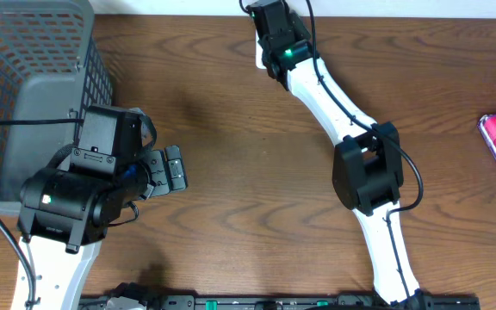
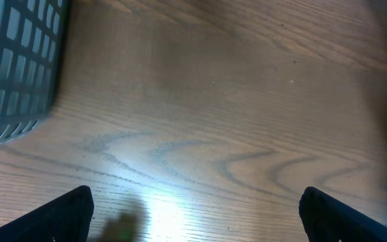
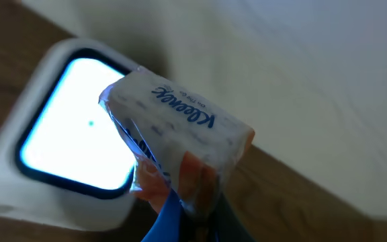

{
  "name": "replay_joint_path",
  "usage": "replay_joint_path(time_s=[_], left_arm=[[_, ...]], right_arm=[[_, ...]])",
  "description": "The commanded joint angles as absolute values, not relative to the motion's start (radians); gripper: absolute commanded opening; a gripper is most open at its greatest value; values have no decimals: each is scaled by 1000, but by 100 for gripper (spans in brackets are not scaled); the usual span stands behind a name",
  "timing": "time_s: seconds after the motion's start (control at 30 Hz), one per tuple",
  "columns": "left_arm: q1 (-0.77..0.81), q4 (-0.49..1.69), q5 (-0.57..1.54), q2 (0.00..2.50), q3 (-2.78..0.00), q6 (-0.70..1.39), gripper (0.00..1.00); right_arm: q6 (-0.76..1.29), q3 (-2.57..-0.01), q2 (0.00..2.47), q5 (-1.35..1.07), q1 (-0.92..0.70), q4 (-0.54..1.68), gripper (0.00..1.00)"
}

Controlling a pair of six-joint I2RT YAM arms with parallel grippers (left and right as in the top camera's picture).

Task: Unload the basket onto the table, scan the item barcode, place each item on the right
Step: 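Hold the Kleenex pack up to the scanner with the right gripper, then carry the Kleenex pack to the right edge and release it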

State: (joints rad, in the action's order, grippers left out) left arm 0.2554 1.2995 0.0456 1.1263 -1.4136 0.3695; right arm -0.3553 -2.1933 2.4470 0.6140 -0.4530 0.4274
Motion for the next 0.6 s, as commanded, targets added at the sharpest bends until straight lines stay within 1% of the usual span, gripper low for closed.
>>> replay_joint_path(time_s=[0.0,0.17,0.3,0.5,0.57], left_arm=[[252,1301,33,1130,-1417,376,98],[252,1301,33,1130,-1417,375,98],[252,1301,33,1130,-1417,375,98],[252,1301,33,1130,-1417,375,98],[252,1301,33,1130,-1417,375,98]], right_arm=[[-213,-2206,2371,731,-404,460,1],[41,-2206,2277,729,-283,607,1],[257,-2206,2216,727,-140,823,2],[402,-2202,2206,723,64,1094,1],[451,-2191,2206,701,118,1140,2]])
